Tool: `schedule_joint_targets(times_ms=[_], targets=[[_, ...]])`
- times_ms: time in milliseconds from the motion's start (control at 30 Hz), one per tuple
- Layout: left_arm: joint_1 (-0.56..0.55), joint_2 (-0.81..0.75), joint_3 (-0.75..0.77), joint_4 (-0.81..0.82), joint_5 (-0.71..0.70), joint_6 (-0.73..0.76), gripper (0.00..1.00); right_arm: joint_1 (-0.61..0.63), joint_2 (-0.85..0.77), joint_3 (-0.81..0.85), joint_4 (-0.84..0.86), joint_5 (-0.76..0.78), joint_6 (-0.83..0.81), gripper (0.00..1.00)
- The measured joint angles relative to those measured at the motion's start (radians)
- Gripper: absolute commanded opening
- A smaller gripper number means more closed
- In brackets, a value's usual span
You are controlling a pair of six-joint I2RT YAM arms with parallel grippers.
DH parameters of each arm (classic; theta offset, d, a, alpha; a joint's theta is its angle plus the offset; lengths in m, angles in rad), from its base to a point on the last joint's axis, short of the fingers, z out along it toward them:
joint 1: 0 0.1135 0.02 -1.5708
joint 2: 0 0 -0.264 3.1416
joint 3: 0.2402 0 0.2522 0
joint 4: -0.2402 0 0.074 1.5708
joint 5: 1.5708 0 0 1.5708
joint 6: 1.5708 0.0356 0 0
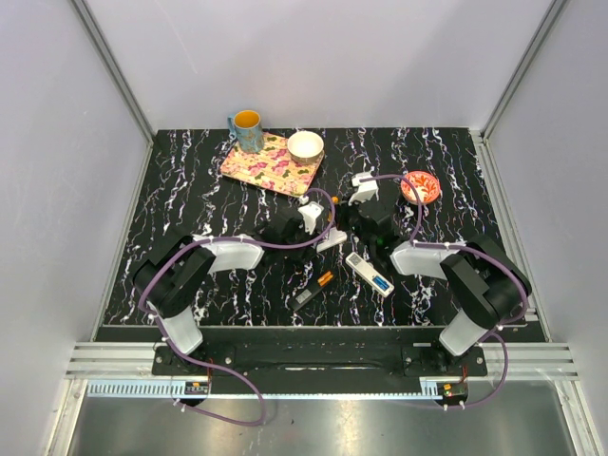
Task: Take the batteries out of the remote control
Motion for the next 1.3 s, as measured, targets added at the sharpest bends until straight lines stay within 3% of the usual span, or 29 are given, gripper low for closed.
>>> schedule_joint_targets(times_ms=[1300], targets=[[0.005, 0.001, 0.0, 0.002, 0.011, -0.012, 0.38, 0.003, -0.012, -0.017, 0.005, -0.018, 0.002, 0.0]])
